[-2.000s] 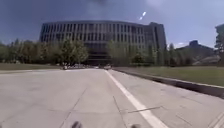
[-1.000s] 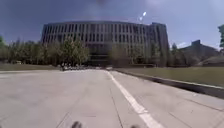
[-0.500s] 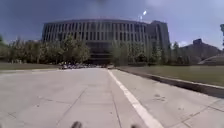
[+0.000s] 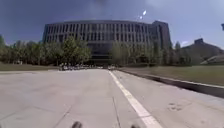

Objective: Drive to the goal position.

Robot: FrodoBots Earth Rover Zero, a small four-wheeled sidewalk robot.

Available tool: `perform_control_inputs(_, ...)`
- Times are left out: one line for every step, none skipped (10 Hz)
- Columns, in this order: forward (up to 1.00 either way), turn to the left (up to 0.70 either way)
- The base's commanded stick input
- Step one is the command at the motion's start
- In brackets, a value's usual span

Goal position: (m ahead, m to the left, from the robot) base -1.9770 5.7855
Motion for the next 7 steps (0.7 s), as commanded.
perform_control_inputs(0.85, 0.37)
perform_control_inputs(0.85, 0.37)
perform_control_inputs(0.85, 0.37)
perform_control_inputs(0.85, 0.37)
perform_control_inputs(0.85, 0.37)
perform_control_inputs(0.85, 0.37)
perform_control_inputs(0.85, 0.37)
